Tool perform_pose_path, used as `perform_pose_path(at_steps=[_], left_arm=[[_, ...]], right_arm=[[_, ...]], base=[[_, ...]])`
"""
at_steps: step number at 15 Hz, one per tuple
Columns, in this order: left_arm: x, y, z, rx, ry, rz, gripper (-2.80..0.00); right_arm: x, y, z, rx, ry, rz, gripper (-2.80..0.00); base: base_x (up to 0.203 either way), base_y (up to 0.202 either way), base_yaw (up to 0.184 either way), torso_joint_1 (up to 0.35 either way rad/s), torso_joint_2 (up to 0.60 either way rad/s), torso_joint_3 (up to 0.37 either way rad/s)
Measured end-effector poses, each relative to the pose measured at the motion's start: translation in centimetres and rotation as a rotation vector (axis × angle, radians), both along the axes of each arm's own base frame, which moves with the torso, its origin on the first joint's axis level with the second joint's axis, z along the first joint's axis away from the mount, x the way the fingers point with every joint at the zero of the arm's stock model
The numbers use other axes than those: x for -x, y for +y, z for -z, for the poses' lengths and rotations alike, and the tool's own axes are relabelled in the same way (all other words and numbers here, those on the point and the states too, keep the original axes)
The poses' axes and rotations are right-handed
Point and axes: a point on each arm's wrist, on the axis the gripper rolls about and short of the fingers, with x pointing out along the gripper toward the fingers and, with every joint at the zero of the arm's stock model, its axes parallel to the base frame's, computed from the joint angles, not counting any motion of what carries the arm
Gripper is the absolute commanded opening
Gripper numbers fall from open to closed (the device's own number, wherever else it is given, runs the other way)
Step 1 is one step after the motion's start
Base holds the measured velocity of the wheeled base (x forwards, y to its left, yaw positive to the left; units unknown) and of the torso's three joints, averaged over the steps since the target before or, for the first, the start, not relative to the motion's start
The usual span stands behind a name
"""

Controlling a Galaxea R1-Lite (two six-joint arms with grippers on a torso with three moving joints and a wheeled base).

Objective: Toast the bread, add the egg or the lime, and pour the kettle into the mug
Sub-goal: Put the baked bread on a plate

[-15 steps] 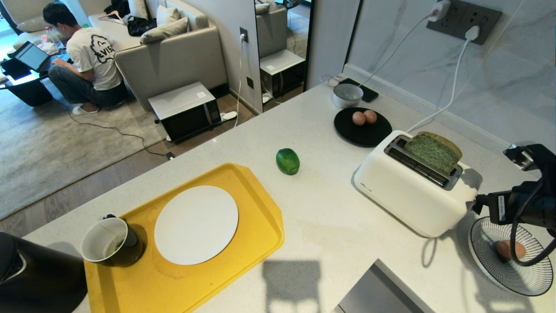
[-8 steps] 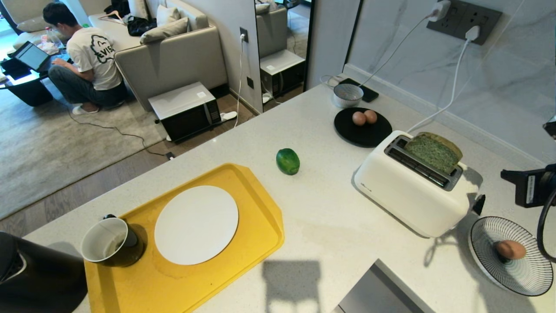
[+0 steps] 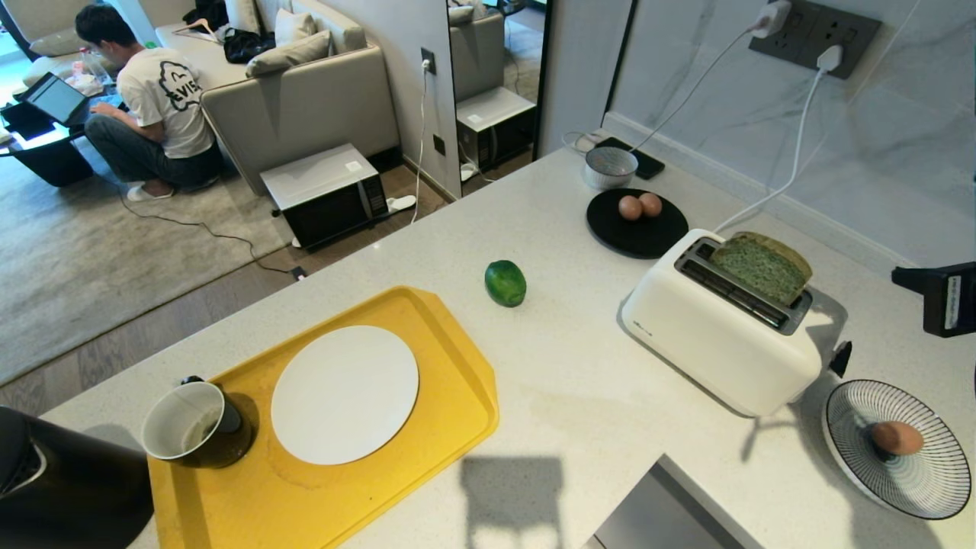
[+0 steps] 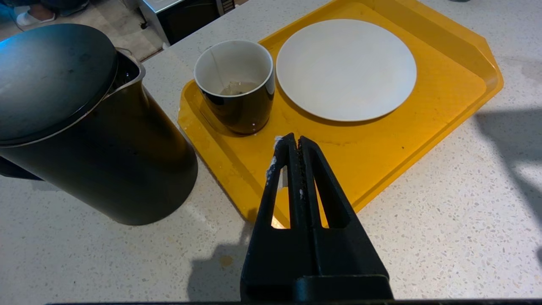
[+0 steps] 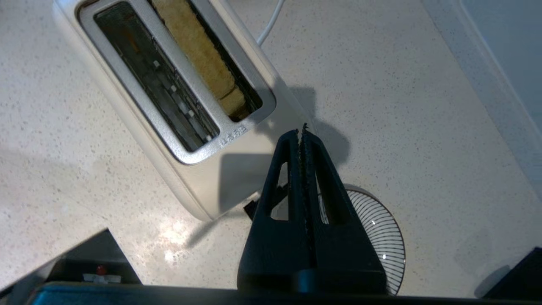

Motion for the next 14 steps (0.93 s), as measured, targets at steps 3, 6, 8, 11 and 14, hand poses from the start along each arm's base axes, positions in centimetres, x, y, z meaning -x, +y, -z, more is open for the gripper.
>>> perform_pose_path(at_steps=[3, 6, 8, 11, 14], left_arm=[[0.0, 0.0, 0.0, 0.000, 0.000, 0.000, -2.80], [0.0, 0.0, 0.0, 0.000, 0.000, 0.000, -2.80], [0.0, 0.0, 0.0, 0.000, 0.000, 0.000, -2.80], [0.0, 0.0, 0.0, 0.000, 0.000, 0.000, -2.80], [0.0, 0.0, 0.0, 0.000, 0.000, 0.000, -2.80]], right_arm=[[-0.4, 0.2, -0.2, 0.010, -0.004, -0.023, 0.00], [-1.1, 0.3, -0.1, 0.050, 0.006, -0.079, 0.00], [-1.7, 0.4, -0.1, 0.066, 0.007, -0.112, 0.00], [-2.4, 0.8, -0.1, 0.082, 0.005, -0.220, 0.00], [-3.2, 1.8, 0.2, 0.109, 0.017, -0.279, 0.00]], base=[[0.000, 0.000, 0.000, 0.000, 0.00, 0.000], [0.000, 0.000, 0.000, 0.000, 0.00, 0.000], [0.000, 0.000, 0.000, 0.000, 0.00, 0.000], [0.000, 0.000, 0.000, 0.000, 0.00, 0.000], [0.000, 0.000, 0.000, 0.000, 0.00, 0.000]])
